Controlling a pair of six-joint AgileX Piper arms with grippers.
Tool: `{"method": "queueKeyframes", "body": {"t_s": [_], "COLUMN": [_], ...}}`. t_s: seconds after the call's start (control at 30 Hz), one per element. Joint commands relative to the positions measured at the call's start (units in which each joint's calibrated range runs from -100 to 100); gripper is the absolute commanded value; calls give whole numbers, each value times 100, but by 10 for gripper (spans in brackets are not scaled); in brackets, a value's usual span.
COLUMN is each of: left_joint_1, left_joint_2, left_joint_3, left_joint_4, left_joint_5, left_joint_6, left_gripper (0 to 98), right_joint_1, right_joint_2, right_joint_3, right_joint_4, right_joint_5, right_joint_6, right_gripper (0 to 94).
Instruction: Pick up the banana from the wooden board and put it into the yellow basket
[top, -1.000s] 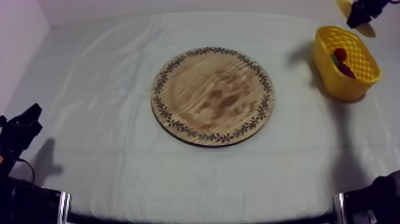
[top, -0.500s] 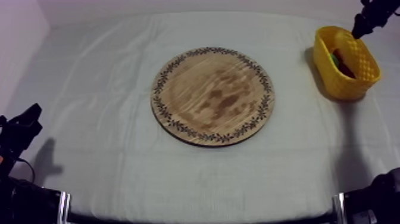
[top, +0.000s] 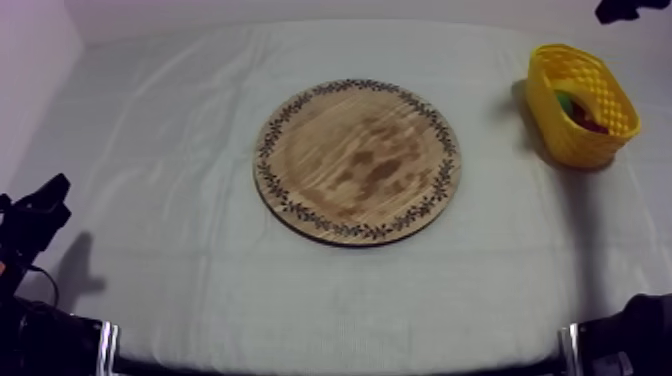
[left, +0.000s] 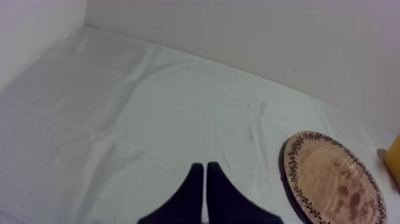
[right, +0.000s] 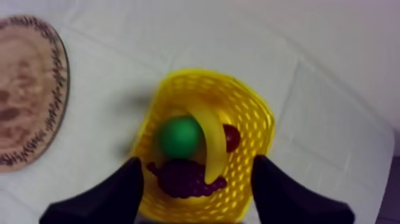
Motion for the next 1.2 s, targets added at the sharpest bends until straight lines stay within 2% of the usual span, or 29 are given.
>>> {"method": "queueKeyframes", "body": {"t_s": [0.0, 0.1, 0.23, 0.4, 0.53, 0.73, 0.87, 1.0, 1.17], "left_joint_1": [1, 1, 1, 1, 1, 1, 1, 1, 1], "left_joint_2": [0, 0, 0, 0, 0, 0, 0, 0, 0], "left_joint_3": [0, 0, 0, 0, 0, 0, 0, 0, 0], "left_joint_4": [2, 2, 2, 2, 2, 2, 2, 2, 2], "left_joint_5": [0, 0, 0, 0, 0, 0, 0, 0, 0], "left_joint_6": [2, 2, 2, 2, 2, 2, 2, 2, 2], "left_gripper": [1, 1, 1, 1, 1, 1, 1, 1, 1], "right_joint_1": [2, -28, -166, -333, -408, -563, -629, -716, -841], "right_joint_2": [-693, -1327, -2168, -3263, -4275, -5856, -6637, -7246, -7928], "right_joint_3": [197, 649, 1358, 2522, 3800, 6143, 7398, 8209, 8820], "right_joint_4": [-198, -388, -491, -564, -620, -613, -537, -341, -134], "right_joint_5": [-212, -462, -766, -1167, -1807, -3090, -3730, -3961, -3795], "right_joint_6": [-11, 21, -77, -279, -398, -506, -587, -768, -984], "right_gripper": [416, 291, 150, 87, 32, 6, 3, 2, 2]}}
